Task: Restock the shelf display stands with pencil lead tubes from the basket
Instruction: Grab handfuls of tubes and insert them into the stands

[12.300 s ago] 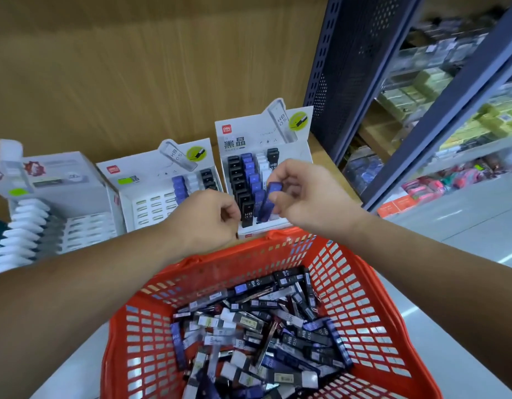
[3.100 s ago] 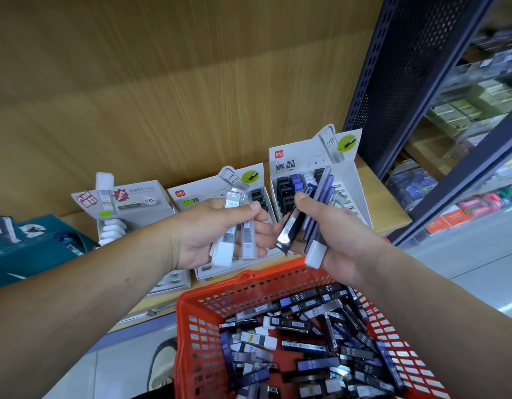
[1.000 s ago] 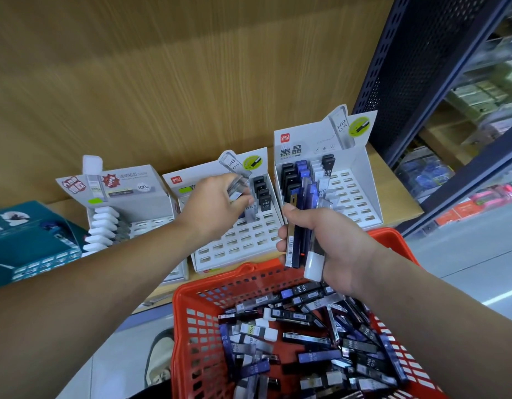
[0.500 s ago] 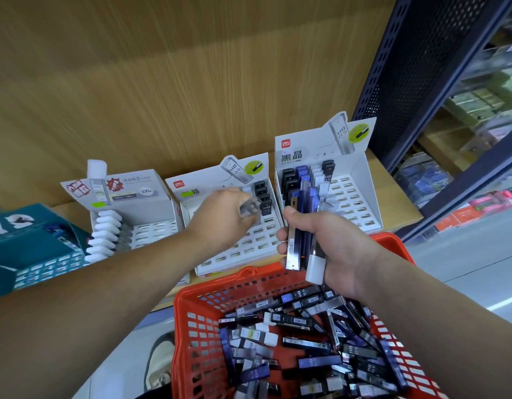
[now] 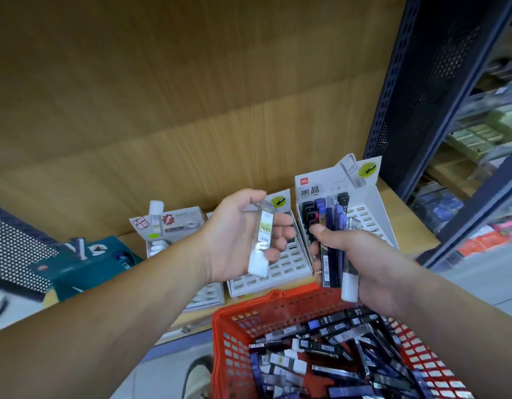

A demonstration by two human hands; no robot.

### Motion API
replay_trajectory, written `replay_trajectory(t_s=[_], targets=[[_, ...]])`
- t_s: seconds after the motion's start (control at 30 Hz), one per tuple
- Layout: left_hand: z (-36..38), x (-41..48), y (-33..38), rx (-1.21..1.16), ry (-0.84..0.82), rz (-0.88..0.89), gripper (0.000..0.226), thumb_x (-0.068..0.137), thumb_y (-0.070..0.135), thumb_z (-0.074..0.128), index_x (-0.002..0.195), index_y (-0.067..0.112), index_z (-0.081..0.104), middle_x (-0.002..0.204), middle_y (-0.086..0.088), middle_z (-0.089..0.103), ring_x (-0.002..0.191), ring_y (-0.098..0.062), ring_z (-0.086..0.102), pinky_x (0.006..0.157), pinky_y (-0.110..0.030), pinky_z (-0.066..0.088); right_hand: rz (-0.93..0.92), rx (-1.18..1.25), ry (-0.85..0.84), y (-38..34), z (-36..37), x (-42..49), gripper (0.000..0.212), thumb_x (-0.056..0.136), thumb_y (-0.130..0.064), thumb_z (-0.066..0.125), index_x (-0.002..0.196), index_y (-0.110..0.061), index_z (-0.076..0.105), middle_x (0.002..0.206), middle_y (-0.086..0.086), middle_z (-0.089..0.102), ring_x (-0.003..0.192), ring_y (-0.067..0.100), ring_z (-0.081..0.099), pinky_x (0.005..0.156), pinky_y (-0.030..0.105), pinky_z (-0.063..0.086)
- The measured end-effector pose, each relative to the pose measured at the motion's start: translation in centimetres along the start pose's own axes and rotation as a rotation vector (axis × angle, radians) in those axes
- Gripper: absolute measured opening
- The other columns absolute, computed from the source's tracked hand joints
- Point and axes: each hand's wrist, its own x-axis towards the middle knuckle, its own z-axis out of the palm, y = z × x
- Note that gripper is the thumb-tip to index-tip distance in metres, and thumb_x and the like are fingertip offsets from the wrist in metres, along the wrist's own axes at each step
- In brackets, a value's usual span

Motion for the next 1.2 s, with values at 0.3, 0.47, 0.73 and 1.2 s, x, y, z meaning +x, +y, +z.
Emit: replay_trajectory(t_s=[0.3,0.47,0.73,1.2], targets=[[1.4,-1.7,-1.2,-0.030,0.044,0.089,0.034,0.105,0.030,0.053,0.121,0.002,0.066,0.103,-0.015,0.075,0.079,-0.022,0.072,0.070,-0.033,0.063,-0.048,-0.005,-0.087,-0.5,0.6,-1.6,0.030,0.098,-0.029,0.069,0.113,-0.004,0.072,0.088,0.013,0.072,0.068,0.023,0.068,0.064,0.039,0.062],[0.2,-1.6,-1.5,-0.030,0.073,0.138,0.036,0.103,0.034,0.056,0.124,0.006,0.068,0.111,-0.016,0.076,0.091,-0.023,0.076,0.081,-0.037,0.064,-0.037,-0.020,-0.134,-0.1,0.3,-1.3,0.025,0.097,-0.027,0.070,0.110,-0.007,0.070,0.087,0.009,0.065,0.069,0.021,0.061,0.065,0.038,0.055],[-1.2,-0.3,-2.2,0.307,0.240,0.128,0.026,0.103,0.042,0.058,0.109,0.018,0.065,0.072,-0.008,0.060,0.049,-0.017,0.043,0.045,-0.022,0.030,-0.015,-0.049,-0.154,0.4,0.2,-0.4,0.014,0.094,-0.012,0.073,0.105,-0.007,0.066,0.083,0.013,0.052,0.061,0.022,0.050,0.059,0.036,0.051],[-5.8,-6.4,-3.2,0.445,0.293,0.146,0.028,0.098,0.029,0.068,0.119,0.010,0.069,0.088,-0.015,0.075,0.054,-0.017,0.051,0.038,-0.021,0.029,-0.022,-0.186,-0.166,2.8,6.2,1.5,0.039,0.089,-0.025,0.082,0.117,0.000,0.071,0.072,0.010,0.057,0.060,0.020,0.051,0.058,0.034,0.048]])
